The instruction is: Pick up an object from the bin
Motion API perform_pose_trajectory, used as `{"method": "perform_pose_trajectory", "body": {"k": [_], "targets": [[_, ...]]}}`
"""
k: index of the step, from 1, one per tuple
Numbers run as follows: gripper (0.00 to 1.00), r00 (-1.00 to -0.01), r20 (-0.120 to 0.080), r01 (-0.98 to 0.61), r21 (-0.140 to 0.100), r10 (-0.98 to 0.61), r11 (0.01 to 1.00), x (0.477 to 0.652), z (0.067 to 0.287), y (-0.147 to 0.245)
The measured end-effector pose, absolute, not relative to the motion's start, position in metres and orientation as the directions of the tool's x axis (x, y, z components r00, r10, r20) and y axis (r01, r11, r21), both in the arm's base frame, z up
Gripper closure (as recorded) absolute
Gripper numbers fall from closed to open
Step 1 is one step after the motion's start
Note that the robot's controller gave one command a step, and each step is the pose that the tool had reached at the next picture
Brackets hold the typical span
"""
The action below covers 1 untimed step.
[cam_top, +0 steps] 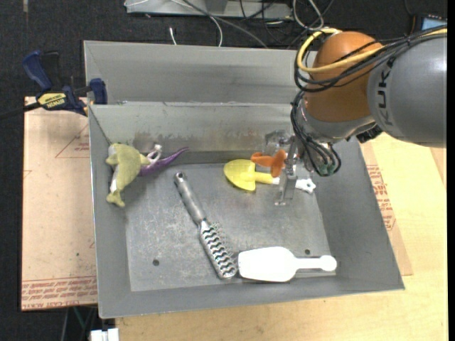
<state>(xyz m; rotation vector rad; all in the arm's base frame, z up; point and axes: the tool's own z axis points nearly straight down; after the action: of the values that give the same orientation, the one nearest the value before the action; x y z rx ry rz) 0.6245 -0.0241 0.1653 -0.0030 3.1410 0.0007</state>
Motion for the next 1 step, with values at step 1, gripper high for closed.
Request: {"method": "perform_pose_trajectory", "body": {"k": [1], "targets": [[0.00, -1.000, -0.001, -0.002, 0.000, -0.002, 1.000, 0.6245, 0.1653, -0.0241]]}}
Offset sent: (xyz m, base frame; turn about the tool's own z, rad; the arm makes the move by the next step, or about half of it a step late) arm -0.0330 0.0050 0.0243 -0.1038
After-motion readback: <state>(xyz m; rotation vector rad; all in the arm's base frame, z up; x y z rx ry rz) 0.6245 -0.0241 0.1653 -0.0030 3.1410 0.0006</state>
